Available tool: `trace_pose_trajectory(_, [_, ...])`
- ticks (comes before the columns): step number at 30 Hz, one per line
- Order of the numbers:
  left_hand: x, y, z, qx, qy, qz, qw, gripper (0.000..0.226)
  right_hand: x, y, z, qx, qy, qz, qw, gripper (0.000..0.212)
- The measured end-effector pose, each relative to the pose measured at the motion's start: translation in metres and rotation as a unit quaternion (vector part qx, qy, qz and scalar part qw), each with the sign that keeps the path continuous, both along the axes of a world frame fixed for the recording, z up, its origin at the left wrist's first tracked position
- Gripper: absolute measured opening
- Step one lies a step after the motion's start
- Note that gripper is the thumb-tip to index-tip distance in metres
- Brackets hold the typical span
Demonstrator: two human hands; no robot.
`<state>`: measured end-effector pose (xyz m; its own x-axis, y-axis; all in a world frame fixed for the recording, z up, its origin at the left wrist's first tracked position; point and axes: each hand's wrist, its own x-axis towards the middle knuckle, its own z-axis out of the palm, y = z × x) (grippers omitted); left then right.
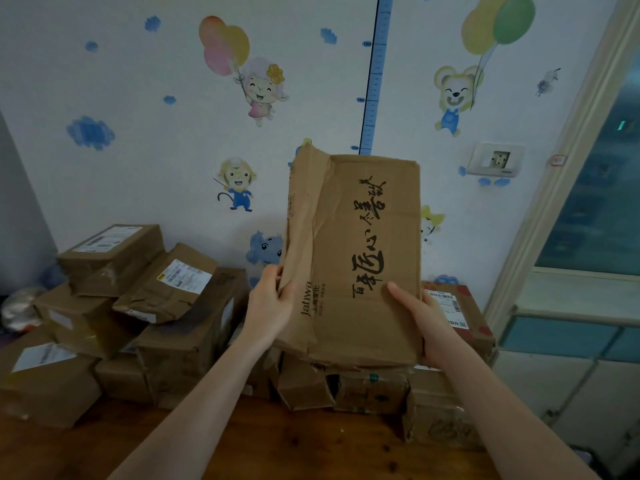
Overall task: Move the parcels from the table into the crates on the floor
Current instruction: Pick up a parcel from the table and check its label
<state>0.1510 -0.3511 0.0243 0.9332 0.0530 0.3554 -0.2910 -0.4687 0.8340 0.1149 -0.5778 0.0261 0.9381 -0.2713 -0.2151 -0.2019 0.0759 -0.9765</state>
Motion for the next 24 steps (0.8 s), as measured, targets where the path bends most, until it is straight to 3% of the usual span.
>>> trace_pose_trajectory(4, [0.001,0.001,0.007,-0.047,0.025,-0.007,0.999,0.025,0.000,-0.001,0.000,0.005,-0.002,-0.010,1.000,0.048])
trace_pose_trajectory(8, [0.009,0.003,0.015,-0.067,0.121,-0.059,0.989,0.064,-0.005,0.003,-0.012,-0.007,-0.028,-0.023,0.999,0.052])
trace_pose_trajectory(13, [0.006,0.005,0.009,-0.105,0.163,-0.103,0.976,0.056,-0.005,-0.003,-0.005,0.010,-0.031,0.005,0.999,0.076])
trace_pose_trajectory(17, [0.003,0.004,0.002,-0.106,0.187,-0.097,0.972,0.063,-0.001,-0.008,0.010,0.012,-0.066,-0.001,0.998,0.059])
trace_pose_trajectory(21, [0.009,0.010,0.007,-0.158,0.166,-0.107,0.967,0.077,-0.006,-0.005,0.002,0.007,-0.063,0.006,0.998,0.057])
trace_pose_trajectory(24, [0.010,0.009,0.012,-0.147,0.164,-0.138,0.966,0.063,-0.008,-0.004,0.003,0.019,-0.050,0.035,0.998,0.059])
